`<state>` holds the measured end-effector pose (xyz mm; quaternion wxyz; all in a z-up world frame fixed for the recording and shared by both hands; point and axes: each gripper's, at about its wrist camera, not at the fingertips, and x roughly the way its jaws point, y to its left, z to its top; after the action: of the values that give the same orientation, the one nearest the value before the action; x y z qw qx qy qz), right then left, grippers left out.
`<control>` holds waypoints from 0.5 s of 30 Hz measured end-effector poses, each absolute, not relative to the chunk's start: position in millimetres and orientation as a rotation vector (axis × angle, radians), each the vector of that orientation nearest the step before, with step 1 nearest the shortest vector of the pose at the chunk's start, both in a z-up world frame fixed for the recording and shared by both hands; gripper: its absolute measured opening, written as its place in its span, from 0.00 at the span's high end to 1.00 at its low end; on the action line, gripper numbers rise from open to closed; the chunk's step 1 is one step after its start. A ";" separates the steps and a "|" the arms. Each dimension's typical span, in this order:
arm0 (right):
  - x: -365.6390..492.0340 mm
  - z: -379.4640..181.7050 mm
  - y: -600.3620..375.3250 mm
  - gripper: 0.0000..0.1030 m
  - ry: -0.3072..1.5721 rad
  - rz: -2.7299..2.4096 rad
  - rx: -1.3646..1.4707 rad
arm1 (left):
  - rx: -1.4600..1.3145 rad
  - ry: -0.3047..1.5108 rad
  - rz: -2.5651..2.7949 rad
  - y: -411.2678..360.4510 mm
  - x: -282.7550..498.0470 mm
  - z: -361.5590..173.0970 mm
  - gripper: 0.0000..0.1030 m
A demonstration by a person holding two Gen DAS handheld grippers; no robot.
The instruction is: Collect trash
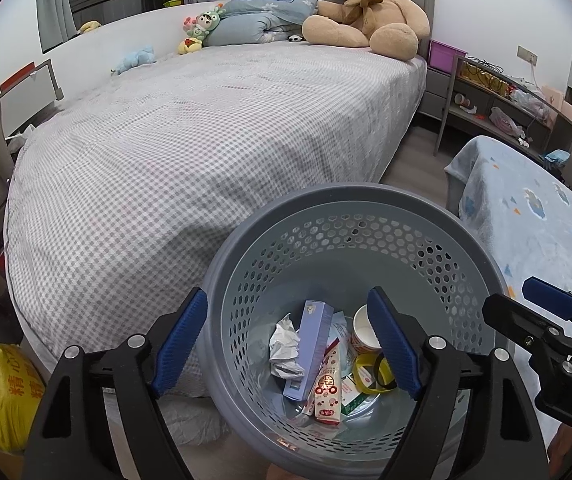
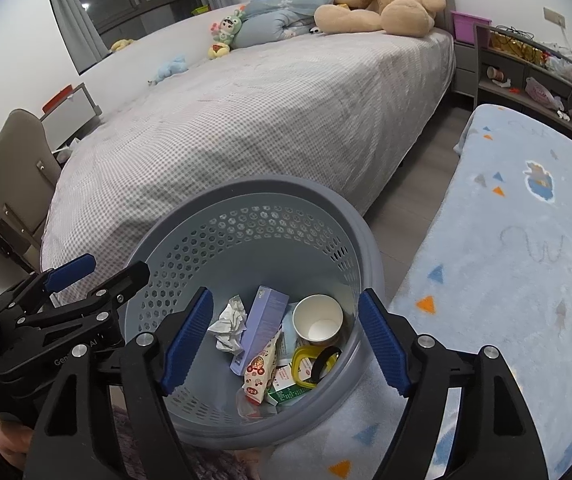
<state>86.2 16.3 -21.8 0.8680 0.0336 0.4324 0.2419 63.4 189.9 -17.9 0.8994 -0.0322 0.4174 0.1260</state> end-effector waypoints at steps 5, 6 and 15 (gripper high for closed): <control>85.6 -22.4 16.0 0.26 0.906 0.503 0.068 | -0.067 0.867 0.265 190.0 64.2 -19.2 0.23; 85.3 -22.5 16.1 0.26 0.906 0.502 0.068 | -0.067 0.866 0.267 190.0 64.1 -19.1 0.23; 84.9 -23.0 15.1 0.22 0.907 0.496 0.067 | -0.069 0.866 0.272 190.8 63.7 -19.2 0.23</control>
<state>84.9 15.1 -23.0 0.8688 0.0320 0.4335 0.2370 63.7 190.8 -19.2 0.8982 -0.0334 0.4181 0.1315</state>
